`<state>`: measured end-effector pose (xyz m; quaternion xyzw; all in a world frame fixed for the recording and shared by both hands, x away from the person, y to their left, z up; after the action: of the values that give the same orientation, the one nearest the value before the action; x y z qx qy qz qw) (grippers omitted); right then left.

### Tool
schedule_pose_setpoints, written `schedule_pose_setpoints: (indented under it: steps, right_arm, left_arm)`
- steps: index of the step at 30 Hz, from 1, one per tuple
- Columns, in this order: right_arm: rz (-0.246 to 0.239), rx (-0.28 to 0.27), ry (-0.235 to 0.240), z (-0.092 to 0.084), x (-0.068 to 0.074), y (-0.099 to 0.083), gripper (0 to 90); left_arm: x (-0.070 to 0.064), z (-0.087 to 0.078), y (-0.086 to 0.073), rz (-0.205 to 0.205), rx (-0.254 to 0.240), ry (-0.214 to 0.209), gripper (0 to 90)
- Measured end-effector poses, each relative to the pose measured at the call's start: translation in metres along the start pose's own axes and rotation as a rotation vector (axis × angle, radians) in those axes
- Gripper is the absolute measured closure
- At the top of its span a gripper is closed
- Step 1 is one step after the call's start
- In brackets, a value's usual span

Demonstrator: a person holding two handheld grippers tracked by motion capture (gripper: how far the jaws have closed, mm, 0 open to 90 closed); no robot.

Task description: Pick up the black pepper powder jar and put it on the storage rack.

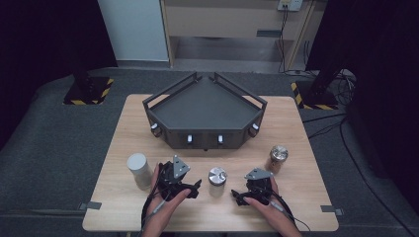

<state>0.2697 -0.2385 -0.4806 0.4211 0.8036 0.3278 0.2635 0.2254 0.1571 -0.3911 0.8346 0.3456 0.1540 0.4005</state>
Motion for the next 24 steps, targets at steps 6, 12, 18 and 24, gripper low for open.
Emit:
schedule_pose_setpoints:
  steps: [6, 12, 18, 24]
  right_arm:
    - [0.0, 0.0, 0.0, 0.0, 0.0, 0.0, 0.6]
    - [0.0, 0.0, 0.0, 0.0, 0.0, 0.0, 0.6]
    - [0.0, -0.001, -0.001, 0.0, 0.0, 0.0, 0.6]
    - [0.002, -0.001, -0.005, 0.0, 0.001, 0.0, 0.6]
  left_arm:
    - [0.002, -0.016, 0.005, -0.01, -0.031, -0.033, 1.8]
    - [0.002, -0.034, 0.009, -0.005, -0.069, -0.036, 1.6]
    - [0.002, -0.049, 0.011, 0.0, -0.086, -0.012, 1.5]
    - [0.011, -0.064, 0.006, -0.002, -0.135, 0.004, 1.4]
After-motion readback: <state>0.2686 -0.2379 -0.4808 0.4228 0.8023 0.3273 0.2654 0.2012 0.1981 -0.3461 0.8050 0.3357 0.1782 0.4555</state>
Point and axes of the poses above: each handheld gripper's, and its own axes: z roughly forward along the jaws, y roughly out of its top, x roughly to its left, the point moved 2 cm from there along z, roughly forward along the jaws, and after that the axes turned 13 degrees about -y, right-handed, at the moved point
